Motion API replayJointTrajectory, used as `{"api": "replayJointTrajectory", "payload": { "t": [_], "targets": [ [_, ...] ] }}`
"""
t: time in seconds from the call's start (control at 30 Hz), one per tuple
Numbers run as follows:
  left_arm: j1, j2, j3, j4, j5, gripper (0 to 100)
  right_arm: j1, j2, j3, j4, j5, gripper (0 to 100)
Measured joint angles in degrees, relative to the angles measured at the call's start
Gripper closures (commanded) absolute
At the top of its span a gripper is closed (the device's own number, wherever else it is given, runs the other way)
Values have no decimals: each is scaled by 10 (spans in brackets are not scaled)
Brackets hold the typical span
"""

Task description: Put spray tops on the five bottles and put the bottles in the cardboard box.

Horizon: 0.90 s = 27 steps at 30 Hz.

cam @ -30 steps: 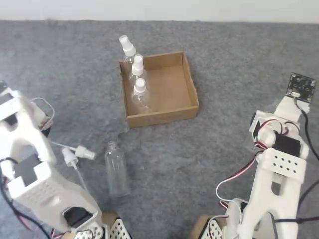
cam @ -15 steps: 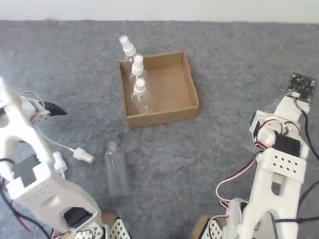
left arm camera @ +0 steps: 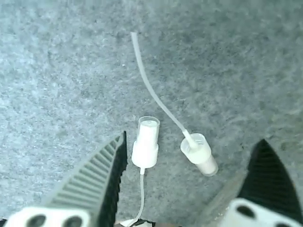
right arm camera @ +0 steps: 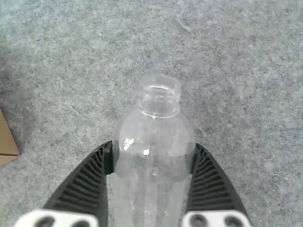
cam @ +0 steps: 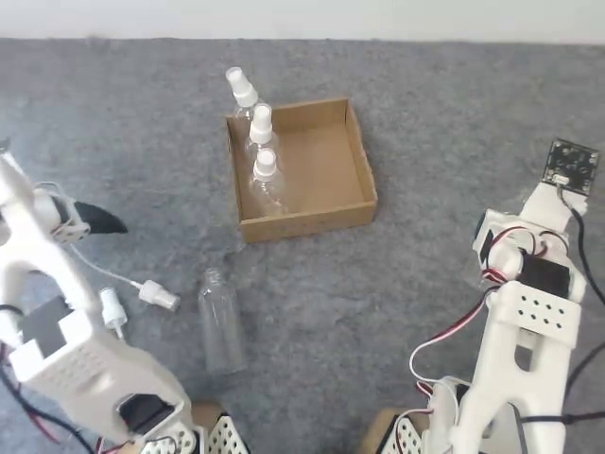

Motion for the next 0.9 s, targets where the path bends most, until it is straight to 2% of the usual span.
{"api": "replayJointTrajectory", "payload": {
  "t": [0.13, 0.27, 0.43, 0.77, 0.9],
  "targets": [
    [-17, 6, 0, 1, -7, 857, 0, 0, 0, 0, 0, 946],
    [-23, 5, 18, 1, -56, 993, 0, 0, 0, 0, 0, 946],
    [-22, 6, 50, 1, -109, 986, 0, 0, 0, 0, 0, 946],
    [-22, 5, 51, 2, -137, 987, 0, 0, 0, 0, 1, 946],
    [-22, -49, 111, 1, -148, 987, 0, 0, 0, 0, 2, 946]
  ]
}}
